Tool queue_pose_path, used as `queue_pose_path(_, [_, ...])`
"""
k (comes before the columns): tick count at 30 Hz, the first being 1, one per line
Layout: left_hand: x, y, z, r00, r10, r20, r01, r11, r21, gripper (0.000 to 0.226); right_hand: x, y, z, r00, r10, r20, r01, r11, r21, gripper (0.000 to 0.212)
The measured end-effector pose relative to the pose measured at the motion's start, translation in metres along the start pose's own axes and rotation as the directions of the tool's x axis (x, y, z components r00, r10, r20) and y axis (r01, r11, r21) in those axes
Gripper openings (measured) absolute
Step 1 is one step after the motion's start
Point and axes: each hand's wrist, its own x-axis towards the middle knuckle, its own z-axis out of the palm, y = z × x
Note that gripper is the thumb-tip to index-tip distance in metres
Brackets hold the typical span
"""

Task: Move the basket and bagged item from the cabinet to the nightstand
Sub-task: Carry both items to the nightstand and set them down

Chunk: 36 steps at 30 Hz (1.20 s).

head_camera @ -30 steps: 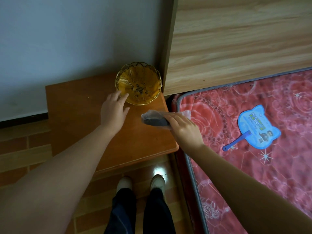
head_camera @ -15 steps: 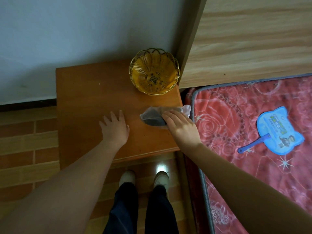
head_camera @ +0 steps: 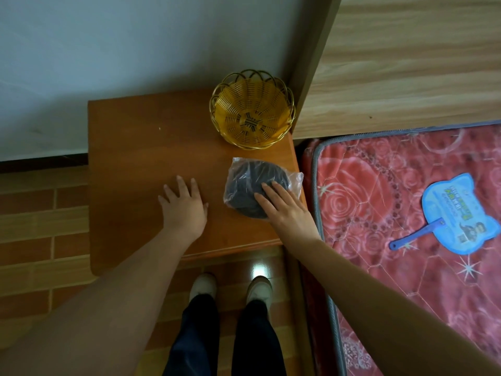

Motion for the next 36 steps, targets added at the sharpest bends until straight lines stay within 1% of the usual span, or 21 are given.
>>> queue_pose_path(6, [0.003, -0.001, 0.000, 1.000, 0.001, -0.007, -0.001, 1.000, 0.016, 0.061, -0.004, 0.000, 0.007, 0.999, -0.028, 0.038, 0.025, 0.998, 0.066, 0.074])
queue_pose_path(9, [0.003, -0.001, 0.001, 1.000, 0.003, -0.015, -0.003, 1.000, 0.021, 0.062, -0.008, 0.001, 0.007, 0.999, -0.031, 0.035, 0.026, 0.990, 0.137, 0.071])
queue_pose_path(11, [0.002, -0.001, 0.002, 1.000, 0.007, -0.023, -0.006, 1.000, 0.025, 0.062, -0.007, 0.001, 0.009, 0.998, -0.019, 0.055, 0.011, 0.989, 0.149, 0.069])
queue_pose_path(14, [0.002, -0.002, 0.002, 1.000, 0.005, -0.029, -0.004, 1.000, 0.025, 0.062, -0.004, 0.001, 0.014, 0.997, -0.020, 0.074, 0.011, 0.993, 0.114, 0.061])
queue_pose_path(16, [0.002, -0.002, 0.001, 1.000, 0.004, -0.028, -0.003, 1.000, 0.023, 0.062, -0.004, 0.001, 0.016, 0.997, -0.009, 0.073, 0.002, 0.995, 0.102, 0.060])
queue_pose_path(18, [0.002, -0.002, 0.000, 0.999, 0.010, -0.030, -0.009, 1.000, 0.029, 0.062, -0.003, -0.001, 0.015, 0.996, 0.027, 0.088, -0.033, 0.998, 0.061, 0.067])
queue_pose_path(20, [0.002, -0.001, 0.000, 1.000, 0.011, -0.029, -0.010, 1.000, 0.029, 0.061, 0.003, -0.008, 0.010, 0.988, 0.052, 0.144, -0.052, 0.999, -0.006, 0.073])
queue_pose_path(21, [0.001, -0.001, 0.000, 1.000, 0.008, -0.028, -0.007, 1.000, 0.029, 0.061, 0.006, -0.012, 0.008, 0.984, 0.053, 0.169, -0.049, 0.999, -0.022, 0.073])
queue_pose_path(23, [0.001, 0.000, 0.000, 1.000, 0.005, -0.031, -0.004, 1.000, 0.028, 0.061, 0.015, -0.018, 0.005, 0.975, 0.046, 0.220, -0.043, 0.999, -0.020, 0.069])
queue_pose_path(25, [0.001, -0.001, 0.000, 0.999, 0.006, -0.031, -0.005, 1.000, 0.030, 0.061, 0.020, -0.018, 0.008, 0.971, 0.053, 0.235, -0.049, 0.998, -0.026, 0.066])
queue_pose_path(31, [0.003, -0.001, 0.000, 1.000, 0.013, -0.024, -0.010, 0.996, 0.084, 0.060, 0.023, -0.009, 0.012, 0.967, 0.079, 0.243, -0.075, 0.997, -0.025, 0.071])
queue_pose_path(33, [0.004, 0.000, -0.002, 1.000, 0.013, -0.015, -0.012, 0.995, 0.097, 0.059, 0.025, -0.005, 0.010, 0.977, 0.059, 0.203, -0.051, 0.998, -0.045, 0.069])
queue_pose_path(36, [0.004, 0.001, -0.004, 1.000, 0.019, -0.011, -0.018, 0.994, 0.106, 0.059, 0.025, 0.001, 0.012, 0.971, 0.030, 0.236, -0.022, 0.999, -0.036, 0.065])
